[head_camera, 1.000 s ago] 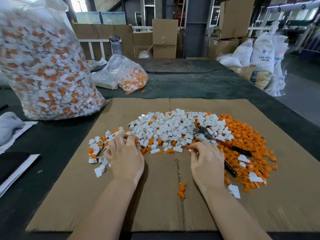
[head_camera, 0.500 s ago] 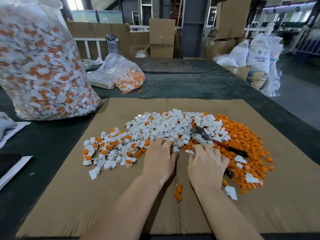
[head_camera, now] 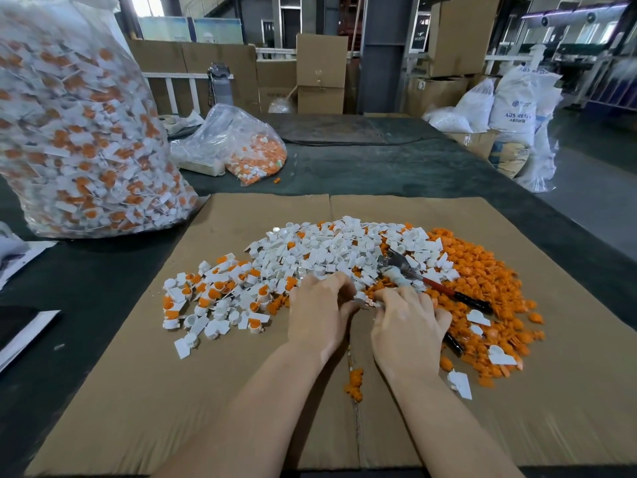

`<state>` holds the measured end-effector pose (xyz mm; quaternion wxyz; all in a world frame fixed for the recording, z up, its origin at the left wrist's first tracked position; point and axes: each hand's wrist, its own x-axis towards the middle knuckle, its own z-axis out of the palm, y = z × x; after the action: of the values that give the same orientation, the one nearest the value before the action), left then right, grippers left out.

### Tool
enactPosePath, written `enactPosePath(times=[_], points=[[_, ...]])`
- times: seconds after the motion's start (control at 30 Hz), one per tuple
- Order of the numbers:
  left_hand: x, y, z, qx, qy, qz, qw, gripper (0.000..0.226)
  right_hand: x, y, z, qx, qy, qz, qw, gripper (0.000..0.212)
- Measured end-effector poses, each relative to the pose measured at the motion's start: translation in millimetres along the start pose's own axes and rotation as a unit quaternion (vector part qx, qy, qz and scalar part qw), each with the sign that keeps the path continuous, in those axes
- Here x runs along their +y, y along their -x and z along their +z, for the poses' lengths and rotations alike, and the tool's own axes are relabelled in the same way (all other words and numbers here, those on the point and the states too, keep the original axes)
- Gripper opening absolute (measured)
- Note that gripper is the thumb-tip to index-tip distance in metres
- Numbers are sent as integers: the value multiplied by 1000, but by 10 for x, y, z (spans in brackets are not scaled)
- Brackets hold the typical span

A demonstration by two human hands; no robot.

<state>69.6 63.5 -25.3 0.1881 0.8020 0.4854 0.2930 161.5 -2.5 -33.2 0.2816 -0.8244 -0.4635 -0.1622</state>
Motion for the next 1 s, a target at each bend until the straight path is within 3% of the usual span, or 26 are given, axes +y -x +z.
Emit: enactPosePath(times=[0.1,0.2,0.33,0.4,0.53,0.63,0.73,0.87,0.93,1.0], points=[[15,13,-27,-2,34,-4,999,15,-1,5,2,17,-5,-9,1000,19],[14,57,-90,45,122,-23,991,17,-1,3,1,46,-31,-32,998,22],[-11,111,-147,133,293,-103,941,24,-18,-20,-6,66,-61,-131,987,26],[-8,121,-158,157,325,-115,925,22,-42,-28,-14,46,-62,-193,978,32],[-33,111,-158,161,325,-115,925,27,-70,-24,-29,-29,-36,-283,958,46],[-33,108,-157,133,350,-118,920,31,-86,-34,-52,-76,-38,-264,961,29],[-21,132,-165,112,320,-83,937,31,-70,-43,-55,-96,-62,-242,963,13],[-36,138,-161,62,247,-49,966,29,-8,-36,-69,-48,-170,-184,967,22],[-36,136,-157,37,239,-45,969,30,-3,-46,-83,-32,-197,-170,965,31],[-34,139,-158,21,268,-52,962,32,-9,-49,-111,-27,-225,-166,960,25]])
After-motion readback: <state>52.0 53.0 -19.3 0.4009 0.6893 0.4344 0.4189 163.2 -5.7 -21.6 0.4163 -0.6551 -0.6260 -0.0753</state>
